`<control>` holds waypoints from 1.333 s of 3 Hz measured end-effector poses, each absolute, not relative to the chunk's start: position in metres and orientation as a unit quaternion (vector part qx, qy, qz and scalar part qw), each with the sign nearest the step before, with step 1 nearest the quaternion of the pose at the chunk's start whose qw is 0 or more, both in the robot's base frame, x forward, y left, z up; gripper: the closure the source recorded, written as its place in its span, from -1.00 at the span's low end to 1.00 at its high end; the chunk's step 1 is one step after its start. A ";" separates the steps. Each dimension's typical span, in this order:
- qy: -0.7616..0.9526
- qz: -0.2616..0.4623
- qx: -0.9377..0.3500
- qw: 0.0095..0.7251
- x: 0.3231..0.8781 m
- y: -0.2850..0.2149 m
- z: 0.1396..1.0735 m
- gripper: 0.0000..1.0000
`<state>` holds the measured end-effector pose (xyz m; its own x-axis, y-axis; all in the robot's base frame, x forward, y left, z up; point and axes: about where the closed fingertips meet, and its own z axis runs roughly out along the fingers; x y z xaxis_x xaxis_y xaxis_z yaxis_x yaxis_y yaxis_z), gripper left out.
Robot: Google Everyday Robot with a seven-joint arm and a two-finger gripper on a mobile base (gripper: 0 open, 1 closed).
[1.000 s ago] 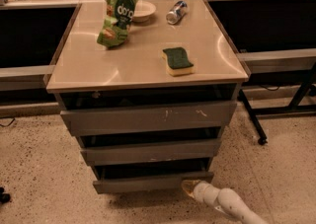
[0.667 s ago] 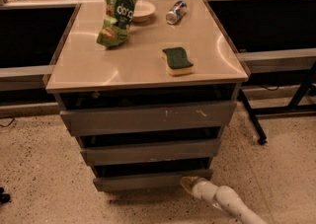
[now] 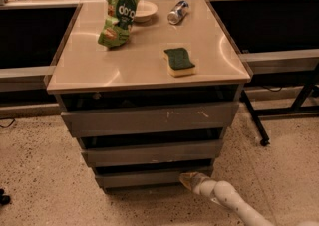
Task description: Close bottom drawer
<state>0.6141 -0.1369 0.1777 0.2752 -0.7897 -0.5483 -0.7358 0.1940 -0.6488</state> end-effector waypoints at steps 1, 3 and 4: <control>0.610 0.003 -0.640 0.467 0.601 -0.134 0.178 1.00; 0.664 0.098 -0.645 0.366 0.519 -0.153 0.195 1.00; 0.670 0.114 -0.643 0.353 0.501 -0.148 0.194 1.00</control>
Offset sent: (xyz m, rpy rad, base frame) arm -0.1099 -0.0119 0.0193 0.0140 0.4110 0.0954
